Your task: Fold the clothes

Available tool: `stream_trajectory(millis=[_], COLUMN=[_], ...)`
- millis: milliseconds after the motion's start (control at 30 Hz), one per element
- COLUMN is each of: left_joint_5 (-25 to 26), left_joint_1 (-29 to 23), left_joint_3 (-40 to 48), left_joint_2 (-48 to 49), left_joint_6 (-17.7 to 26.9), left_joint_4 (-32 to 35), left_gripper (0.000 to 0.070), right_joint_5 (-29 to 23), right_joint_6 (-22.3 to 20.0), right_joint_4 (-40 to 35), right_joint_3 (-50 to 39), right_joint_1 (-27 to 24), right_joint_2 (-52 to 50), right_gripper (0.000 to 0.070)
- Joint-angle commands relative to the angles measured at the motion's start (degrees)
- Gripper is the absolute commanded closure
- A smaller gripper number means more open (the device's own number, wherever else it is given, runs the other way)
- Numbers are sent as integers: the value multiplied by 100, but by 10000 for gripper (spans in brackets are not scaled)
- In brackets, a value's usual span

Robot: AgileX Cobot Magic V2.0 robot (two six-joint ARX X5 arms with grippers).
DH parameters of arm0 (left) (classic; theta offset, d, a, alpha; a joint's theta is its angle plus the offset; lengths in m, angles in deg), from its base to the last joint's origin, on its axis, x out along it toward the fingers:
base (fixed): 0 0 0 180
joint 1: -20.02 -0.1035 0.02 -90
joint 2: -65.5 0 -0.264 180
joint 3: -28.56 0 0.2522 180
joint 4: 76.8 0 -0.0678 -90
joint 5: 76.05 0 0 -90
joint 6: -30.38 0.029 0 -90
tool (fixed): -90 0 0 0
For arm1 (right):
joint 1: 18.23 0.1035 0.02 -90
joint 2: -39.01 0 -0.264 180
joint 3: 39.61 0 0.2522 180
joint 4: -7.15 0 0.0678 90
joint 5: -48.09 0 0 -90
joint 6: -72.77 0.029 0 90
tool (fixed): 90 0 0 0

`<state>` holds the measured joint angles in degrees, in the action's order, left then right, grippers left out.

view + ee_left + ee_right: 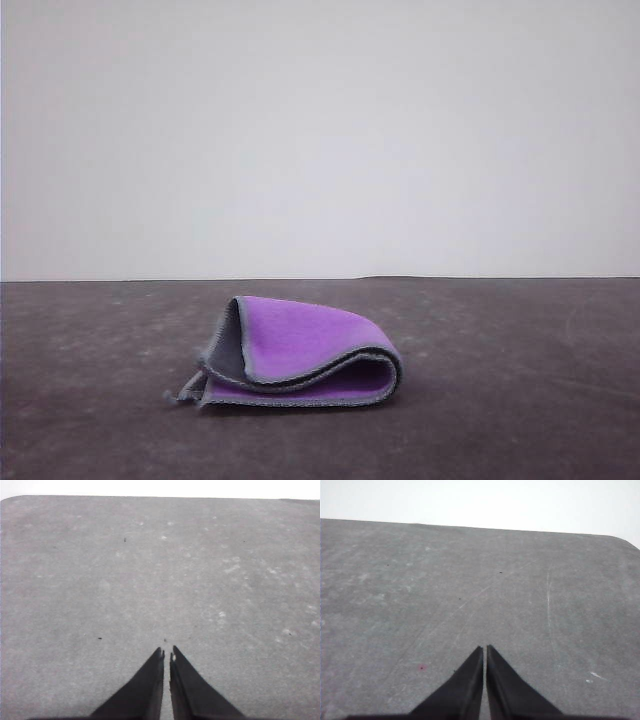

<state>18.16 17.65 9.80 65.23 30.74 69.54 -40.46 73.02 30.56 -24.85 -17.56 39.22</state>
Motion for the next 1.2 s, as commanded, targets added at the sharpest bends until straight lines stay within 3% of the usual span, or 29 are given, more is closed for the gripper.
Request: stream_trajectory(millis=[0,1167], left_joint_5=[-24,-24], left_joint_1=[-2,-2], left_joint_3=[109,109], left_joint_2=[4,4], left_joint_6=[-44,-44], left_joint_4=[-20,-20], left_gripper=[689,689], right_joint_5=[0,0], right_joint_6=[55,55], right_joint_4=[-66,-66], right_joint_3=[-28,-28], right_joint_1=[-11,-11], right_joint_2=[0,0], right_gripper=[696,696])
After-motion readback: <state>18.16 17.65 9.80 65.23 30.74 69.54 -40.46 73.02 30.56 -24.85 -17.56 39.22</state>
